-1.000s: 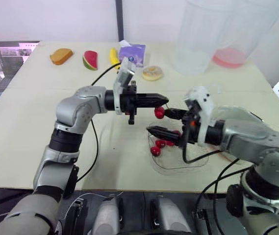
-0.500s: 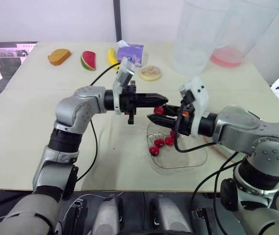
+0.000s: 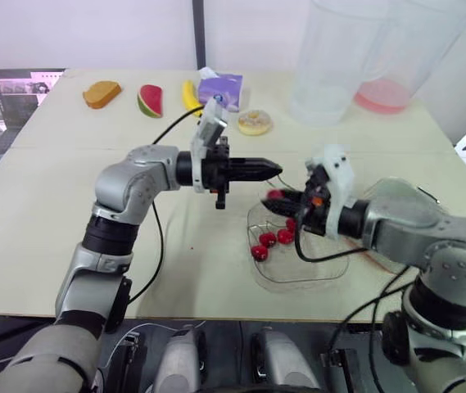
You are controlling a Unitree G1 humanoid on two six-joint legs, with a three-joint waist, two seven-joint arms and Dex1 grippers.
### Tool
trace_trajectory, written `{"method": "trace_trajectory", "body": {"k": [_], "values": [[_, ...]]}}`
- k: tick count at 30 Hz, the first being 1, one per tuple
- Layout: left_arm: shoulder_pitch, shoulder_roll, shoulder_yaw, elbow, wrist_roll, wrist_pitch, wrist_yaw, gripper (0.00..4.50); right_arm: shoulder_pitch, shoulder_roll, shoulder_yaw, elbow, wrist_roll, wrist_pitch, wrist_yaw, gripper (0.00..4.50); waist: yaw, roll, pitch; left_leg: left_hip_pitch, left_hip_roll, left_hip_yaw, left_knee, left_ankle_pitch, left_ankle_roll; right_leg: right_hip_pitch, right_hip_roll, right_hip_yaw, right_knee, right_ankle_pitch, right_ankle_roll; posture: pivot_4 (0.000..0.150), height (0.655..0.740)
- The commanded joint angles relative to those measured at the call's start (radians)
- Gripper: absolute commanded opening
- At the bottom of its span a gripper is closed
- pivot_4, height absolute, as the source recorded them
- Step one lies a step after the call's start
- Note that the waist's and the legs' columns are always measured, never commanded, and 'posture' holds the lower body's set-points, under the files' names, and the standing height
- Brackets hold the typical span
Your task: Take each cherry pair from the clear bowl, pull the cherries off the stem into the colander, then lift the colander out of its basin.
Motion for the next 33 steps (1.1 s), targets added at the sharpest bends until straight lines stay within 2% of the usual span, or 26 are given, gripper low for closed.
{"method": "trace_trajectory", "body": {"k": [1,6,10,15,19,21,23,27,33], "values": [[-0.020,0.002,0.018,-0.027,-0.013,-0.009,0.002,0.00,0.022,-0.033,-0.036,-0.033,-0.010,-0.032,0.009,0.60,-0.003,0.000,0.000,0.000,0.000,0.000,0.000,0.000,0.000,0.000,0.000,0.000,0.000,0.000,0.000,0.150,0.7400],[-0.020,0.002,0.021,-0.023,-0.014,-0.008,0.003,0.00,0.029,-0.086,-0.147,-0.042,0.015,-0.030,0.026,0.60,-0.002,0.000,0.000,0.000,0.000,0.000,0.000,0.000,0.000,0.000,0.002,0.000,0.000,0.000,0.000,0.150,0.7400],[-0.016,0.004,0.020,-0.025,-0.014,-0.007,0.001,0.00,0.026,-0.144,-0.292,-0.024,0.018,0.000,0.029,0.60,0.001,0.000,0.000,0.000,0.000,0.000,0.000,0.000,0.000,0.000,0.001,0.000,0.000,0.000,0.000,0.150,0.7400],[0.003,0.025,0.009,-0.044,-0.015,-0.001,-0.018,0.00,0.157,-0.249,-0.443,0.000,-0.055,0.015,0.023,0.60,0.003,0.000,0.000,0.000,0.000,0.000,-0.001,0.000,0.000,0.001,0.001,0.000,-0.001,0.000,0.000,0.150,0.7400],[0.012,0.042,-0.004,-0.056,-0.010,-0.006,-0.035,0.00,0.275,-0.304,-0.450,0.013,-0.141,-0.038,0.005,0.60,-0.001,0.000,0.000,0.000,0.000,0.000,-0.001,0.000,0.000,0.000,0.001,0.000,-0.002,0.000,0.000,0.150,0.7400],[0.016,0.046,-0.010,-0.061,-0.006,-0.011,-0.044,0.00,0.340,-0.330,-0.408,0.021,-0.193,-0.091,0.003,1.61,-0.002,0.000,0.000,0.000,0.000,0.000,-0.001,0.000,0.000,0.000,0.001,0.000,-0.002,0.000,0.000,0.150,0.7400],[0.019,0.048,-0.016,-0.065,-0.002,-0.015,-0.051,0.00,0.373,-0.336,-0.380,0.023,-0.217,-0.130,0.012,2.39,-0.002,0.000,0.000,0.000,0.000,0.000,-0.001,0.000,0.000,0.000,0.002,0.000,-0.001,0.000,0.000,0.150,0.7400],[0.018,0.052,-0.020,-0.066,-0.002,-0.022,-0.055,0.00,0.377,-0.329,-0.387,0.024,-0.224,-0.164,0.033,4.39,-0.001,0.001,0.000,0.001,0.000,0.000,-0.001,0.000,0.000,0.000,0.002,0.001,-0.001,0.000,0.000,0.150,0.7400],[0.024,0.073,-0.018,-0.074,0.002,-0.031,-0.062,0.00,0.285,-0.353,-0.518,-0.025,-0.080,-0.169,0.149,4.46,0.001,0.001,0.000,0.001,0.000,0.000,-0.001,0.000,0.000,0.001,0.002,0.001,-0.001,0.000,0.000,0.150,0.7400]]}}
